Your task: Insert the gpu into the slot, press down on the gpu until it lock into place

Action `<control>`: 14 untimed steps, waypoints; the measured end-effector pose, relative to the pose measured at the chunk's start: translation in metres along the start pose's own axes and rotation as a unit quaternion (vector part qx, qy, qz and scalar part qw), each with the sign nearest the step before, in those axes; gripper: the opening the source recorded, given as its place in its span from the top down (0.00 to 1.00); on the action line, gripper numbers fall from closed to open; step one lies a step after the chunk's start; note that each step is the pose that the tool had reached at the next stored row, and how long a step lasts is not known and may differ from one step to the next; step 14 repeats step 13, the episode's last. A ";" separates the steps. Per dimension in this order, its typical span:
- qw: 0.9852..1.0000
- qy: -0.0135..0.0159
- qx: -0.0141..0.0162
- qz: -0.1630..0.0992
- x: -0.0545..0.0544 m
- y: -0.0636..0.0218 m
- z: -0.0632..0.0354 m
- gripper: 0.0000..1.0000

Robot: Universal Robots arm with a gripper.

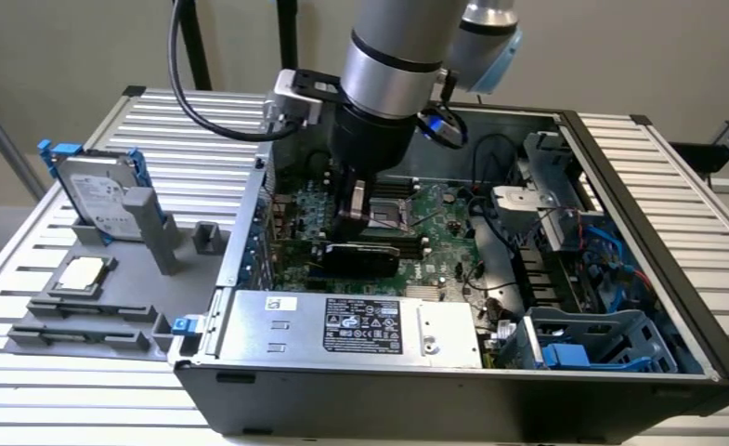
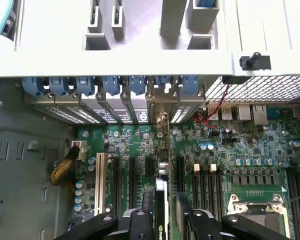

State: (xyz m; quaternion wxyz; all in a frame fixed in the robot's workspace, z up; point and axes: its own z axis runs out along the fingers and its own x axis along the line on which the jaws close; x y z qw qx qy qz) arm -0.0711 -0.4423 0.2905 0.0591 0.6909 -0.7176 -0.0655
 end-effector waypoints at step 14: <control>1.000 0.000 0.007 0.000 0.000 0.0029 0.0001 0.89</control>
